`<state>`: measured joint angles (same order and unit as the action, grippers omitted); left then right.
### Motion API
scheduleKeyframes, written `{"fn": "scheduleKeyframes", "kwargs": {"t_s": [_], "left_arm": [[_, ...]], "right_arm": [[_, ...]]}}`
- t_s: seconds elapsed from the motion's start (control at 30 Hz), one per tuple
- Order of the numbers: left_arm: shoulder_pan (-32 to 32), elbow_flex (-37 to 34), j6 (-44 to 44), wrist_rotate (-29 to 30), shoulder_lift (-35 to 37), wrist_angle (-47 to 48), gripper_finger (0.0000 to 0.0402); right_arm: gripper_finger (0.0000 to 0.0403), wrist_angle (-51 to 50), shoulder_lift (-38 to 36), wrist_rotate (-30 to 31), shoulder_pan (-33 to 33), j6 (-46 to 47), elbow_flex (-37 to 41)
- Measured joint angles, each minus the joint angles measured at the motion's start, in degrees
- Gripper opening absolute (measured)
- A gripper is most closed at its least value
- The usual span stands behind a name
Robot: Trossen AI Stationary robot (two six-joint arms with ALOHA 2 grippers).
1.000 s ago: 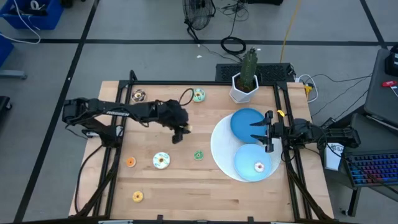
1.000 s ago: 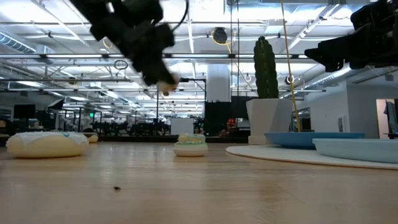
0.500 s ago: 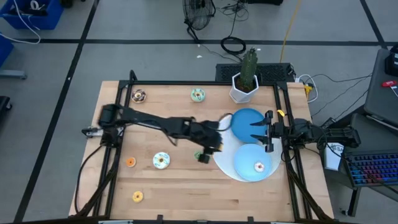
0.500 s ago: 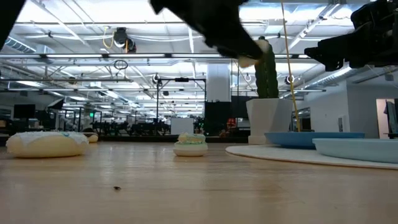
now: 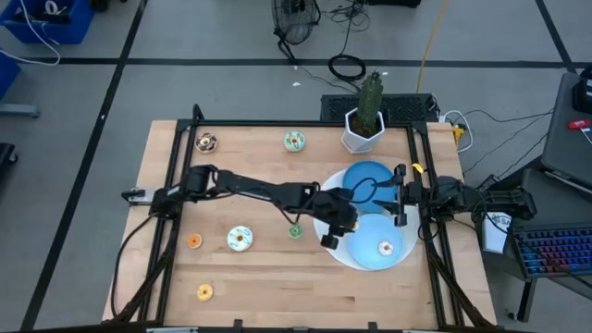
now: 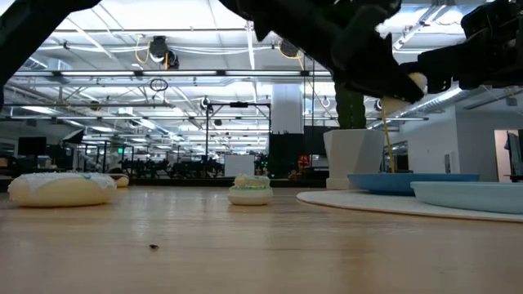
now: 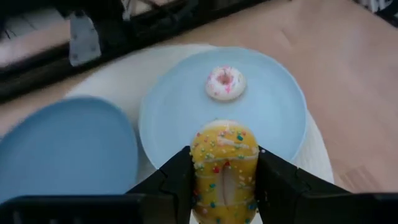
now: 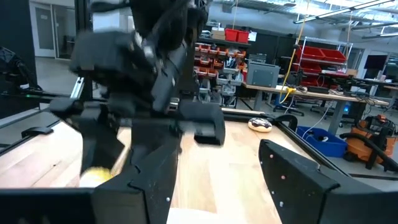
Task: Pick & Place donuts
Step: Put the small yellow donut on the light blue plate
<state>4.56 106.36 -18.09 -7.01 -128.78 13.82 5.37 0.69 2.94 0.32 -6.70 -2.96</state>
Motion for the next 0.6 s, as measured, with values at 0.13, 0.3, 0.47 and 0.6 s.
{"fn": "scheduleKeyframes", "kwargs": {"t_s": [0.13,0.3,0.47,0.6], "left_arm": [[0.07,0.02,0.02,2.14,1.37,1.15,0.0145],[-0.15,0.03,-2.17,8.91,2.29,0.88,0.0145],[-0.13,0.03,-11.53,19.12,2.23,-1.52,0.0145],[-0.13,0.03,-20.52,26.04,2.23,-4.75,0.0145]], "right_arm": [[0.0213,0.00,0.00,0.00,0.00,0.01,-0.01],[0.0217,0.01,0.01,0.00,0.00,0.02,0.00],[0.0214,0.04,0.04,0.00,0.00,0.02,0.00],[0.0214,0.04,0.04,0.00,0.00,0.02,0.00]]}}
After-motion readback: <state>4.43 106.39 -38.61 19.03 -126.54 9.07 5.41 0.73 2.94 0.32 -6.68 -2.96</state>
